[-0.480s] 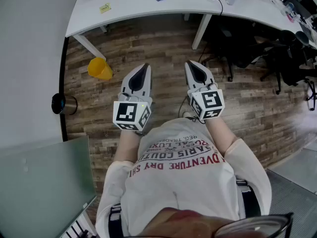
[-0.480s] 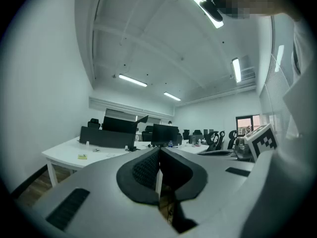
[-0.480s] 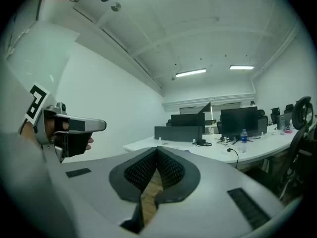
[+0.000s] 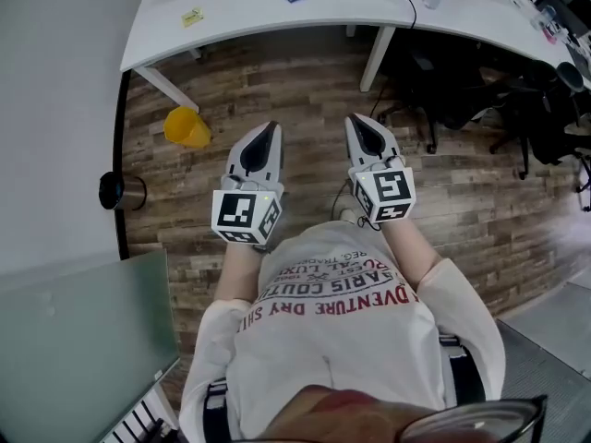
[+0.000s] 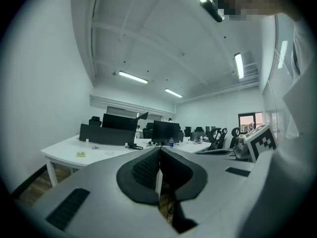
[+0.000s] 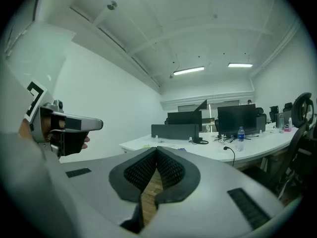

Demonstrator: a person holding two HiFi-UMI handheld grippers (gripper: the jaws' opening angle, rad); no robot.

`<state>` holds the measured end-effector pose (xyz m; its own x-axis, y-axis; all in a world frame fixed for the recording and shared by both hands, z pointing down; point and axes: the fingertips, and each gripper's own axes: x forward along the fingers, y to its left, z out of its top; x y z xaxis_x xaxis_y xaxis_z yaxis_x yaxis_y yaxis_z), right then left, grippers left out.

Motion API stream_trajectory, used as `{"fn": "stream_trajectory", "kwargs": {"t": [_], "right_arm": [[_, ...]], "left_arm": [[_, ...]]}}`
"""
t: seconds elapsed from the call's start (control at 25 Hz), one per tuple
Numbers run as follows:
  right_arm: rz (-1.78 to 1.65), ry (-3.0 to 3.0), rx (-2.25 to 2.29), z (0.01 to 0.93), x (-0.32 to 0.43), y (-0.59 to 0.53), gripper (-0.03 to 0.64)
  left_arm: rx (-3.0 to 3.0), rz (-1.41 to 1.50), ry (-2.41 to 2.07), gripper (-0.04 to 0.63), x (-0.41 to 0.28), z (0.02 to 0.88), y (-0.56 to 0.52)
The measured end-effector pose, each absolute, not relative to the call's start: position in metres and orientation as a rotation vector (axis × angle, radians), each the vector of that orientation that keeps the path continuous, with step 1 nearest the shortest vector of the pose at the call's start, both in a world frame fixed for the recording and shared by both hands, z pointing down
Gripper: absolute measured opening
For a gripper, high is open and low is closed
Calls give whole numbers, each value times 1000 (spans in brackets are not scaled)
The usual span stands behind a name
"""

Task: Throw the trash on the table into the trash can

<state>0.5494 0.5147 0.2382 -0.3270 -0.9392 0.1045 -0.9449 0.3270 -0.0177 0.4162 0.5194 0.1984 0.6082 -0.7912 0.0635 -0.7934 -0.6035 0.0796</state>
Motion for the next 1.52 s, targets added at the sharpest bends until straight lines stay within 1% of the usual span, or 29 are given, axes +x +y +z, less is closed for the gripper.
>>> {"fn": "stream_trajectory", "kwargs": {"t": [0.52, 0.68, 0.92, 1.16, 1.52], "right_arm": [[225, -2519, 1724, 256, 636, 483, 26], [244, -2533, 1653, 264, 647, 468, 26], [265, -2542, 1577, 280, 629, 429, 26], [274, -2505, 1621, 285, 596, 350, 26], [256, -2380, 1813, 262, 532, 219, 26]], "left_arm": [[2622, 26, -1469, 23, 470, 212, 487], [2562, 7, -1573, 23, 476, 215, 477], [2543, 20, -1560, 23, 472, 230, 440], [2625, 15, -1456, 23, 455, 232, 355], [2765, -14, -1253, 23, 389, 198, 210]]}}
